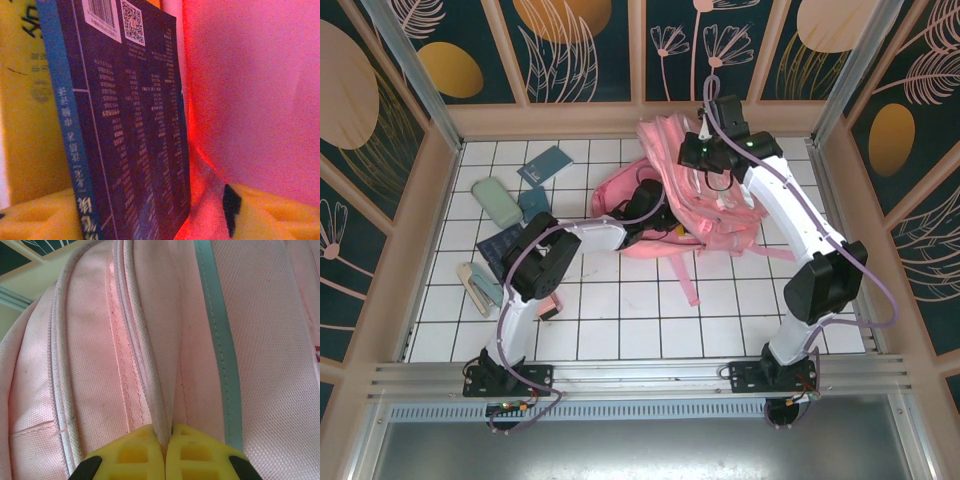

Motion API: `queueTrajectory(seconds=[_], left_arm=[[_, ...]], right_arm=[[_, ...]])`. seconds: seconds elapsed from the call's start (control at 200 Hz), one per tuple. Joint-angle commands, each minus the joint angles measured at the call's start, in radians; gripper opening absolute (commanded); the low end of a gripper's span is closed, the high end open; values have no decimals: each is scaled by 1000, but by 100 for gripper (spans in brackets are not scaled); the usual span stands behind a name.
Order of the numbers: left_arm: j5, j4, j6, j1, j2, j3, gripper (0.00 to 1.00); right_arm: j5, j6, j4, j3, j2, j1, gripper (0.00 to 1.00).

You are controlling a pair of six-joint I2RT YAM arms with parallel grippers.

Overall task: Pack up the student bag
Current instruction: Place the book in the student bag, then close the student bag at the top-right of the table.

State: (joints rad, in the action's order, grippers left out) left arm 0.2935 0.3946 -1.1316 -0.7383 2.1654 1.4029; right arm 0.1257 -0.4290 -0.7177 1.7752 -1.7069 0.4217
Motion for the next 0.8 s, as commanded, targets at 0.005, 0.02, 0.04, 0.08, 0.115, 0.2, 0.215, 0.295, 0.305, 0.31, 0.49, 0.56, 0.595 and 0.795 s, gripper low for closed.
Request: queueTrajectory(seconds=[0.005, 0.02, 0.04, 0.08, 0.115, 0.2, 0.215, 0.295, 0.305, 0.31, 0.49, 0.56, 0.595, 0.795], left_arm=[[-60, -138, 108, 2, -111, 0, 74], [-63, -145, 113, 2, -121, -2, 76], [-66, -154, 121, 2, -135, -5, 77], [-76, -175, 136, 4, -163, -11, 79], [-92, -203, 145, 5, -185, -18, 82], [-117, -251, 171, 14, -249, -49, 83], [-123, -261, 173, 18, -260, -57, 83], [-140, -294, 179, 41, -322, -110, 83], [-142, -298, 180, 44, -330, -118, 83], [-144, -299, 180, 45, -333, -122, 83], [-165, -359, 207, 142, -509, -270, 82], [-182, -398, 238, 182, -569, -307, 82], [-197, -419, 256, 201, -594, -321, 82], [-224, -494, 334, 333, -638, -347, 85]], right_arm=[[-15, -4, 112, -18, 78, -27, 0], [-16, -2, 114, -22, 78, -28, 0], [-18, 0, 115, -28, 79, -31, 0], [-23, 5, 116, -41, 78, -36, 0], [-27, 9, 116, -51, 79, -40, 0], [-32, 21, 117, -81, 75, -48, 0], [-32, 22, 118, -86, 75, -49, 0], [-34, 29, 132, -126, 71, -50, 0], [-33, 29, 134, -131, 71, -49, 0], [-33, 30, 136, -135, 71, -49, 0], [-10, 26, 212, -254, 68, -48, 0], [1, 21, 248, -299, 61, -43, 0], [2, 20, 263, -318, 54, -38, 0], [-13, 20, 313, -361, 3, 15, 9]])
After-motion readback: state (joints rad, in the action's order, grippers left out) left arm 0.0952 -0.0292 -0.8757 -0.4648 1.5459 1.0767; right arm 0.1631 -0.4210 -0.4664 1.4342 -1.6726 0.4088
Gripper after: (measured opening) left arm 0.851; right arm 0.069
